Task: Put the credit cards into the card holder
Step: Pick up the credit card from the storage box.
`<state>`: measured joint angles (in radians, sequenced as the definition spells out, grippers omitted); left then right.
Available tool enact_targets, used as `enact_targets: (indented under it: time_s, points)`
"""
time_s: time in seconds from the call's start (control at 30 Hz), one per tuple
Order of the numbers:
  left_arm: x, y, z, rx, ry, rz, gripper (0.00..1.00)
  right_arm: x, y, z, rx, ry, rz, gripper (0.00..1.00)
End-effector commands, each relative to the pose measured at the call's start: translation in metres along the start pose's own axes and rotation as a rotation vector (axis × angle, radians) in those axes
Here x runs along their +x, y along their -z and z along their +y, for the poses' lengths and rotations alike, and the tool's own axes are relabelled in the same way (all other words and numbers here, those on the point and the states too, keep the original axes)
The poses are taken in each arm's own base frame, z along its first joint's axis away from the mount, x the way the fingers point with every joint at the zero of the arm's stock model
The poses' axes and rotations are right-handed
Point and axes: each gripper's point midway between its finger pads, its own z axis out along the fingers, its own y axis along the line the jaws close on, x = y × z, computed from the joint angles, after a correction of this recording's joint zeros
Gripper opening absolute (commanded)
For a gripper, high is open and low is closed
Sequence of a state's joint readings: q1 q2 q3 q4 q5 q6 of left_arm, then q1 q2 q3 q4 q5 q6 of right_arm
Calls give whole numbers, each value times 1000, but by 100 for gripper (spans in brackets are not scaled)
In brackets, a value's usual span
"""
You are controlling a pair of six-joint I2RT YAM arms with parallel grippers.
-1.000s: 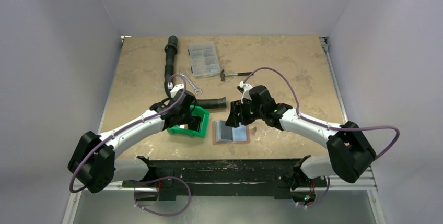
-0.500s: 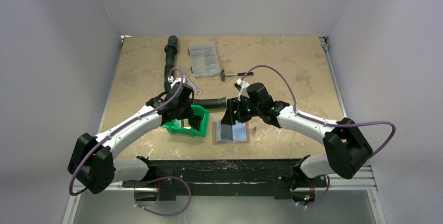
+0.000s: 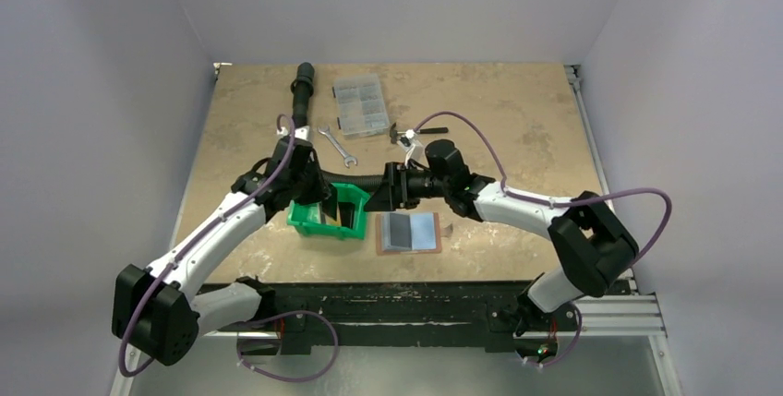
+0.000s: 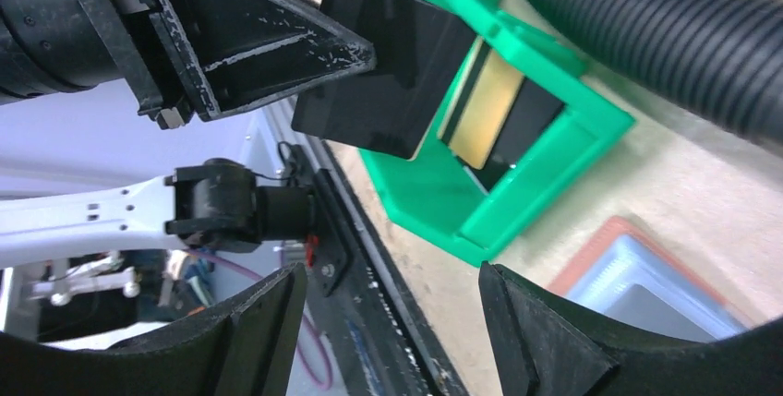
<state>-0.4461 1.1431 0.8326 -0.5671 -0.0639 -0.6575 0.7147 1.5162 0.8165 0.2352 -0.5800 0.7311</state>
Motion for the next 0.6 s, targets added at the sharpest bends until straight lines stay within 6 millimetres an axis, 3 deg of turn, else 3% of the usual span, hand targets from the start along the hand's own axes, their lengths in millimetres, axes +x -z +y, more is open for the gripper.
enact_targets:
  time_s: [0.0, 0.43, 0.57]
  points:
    - [-28, 19, -16, 104, -20, -78, 0, -23, -8, 48, -181, -10, -39, 77]
    - [-53, 55, -31, 322, 16, -115, 0, -23, -24, 73, -404, -140, -50, 77]
    - [-60, 68, -43, 414, 22, -126, 0, -26, -27, 79, -459, -173, -52, 69]
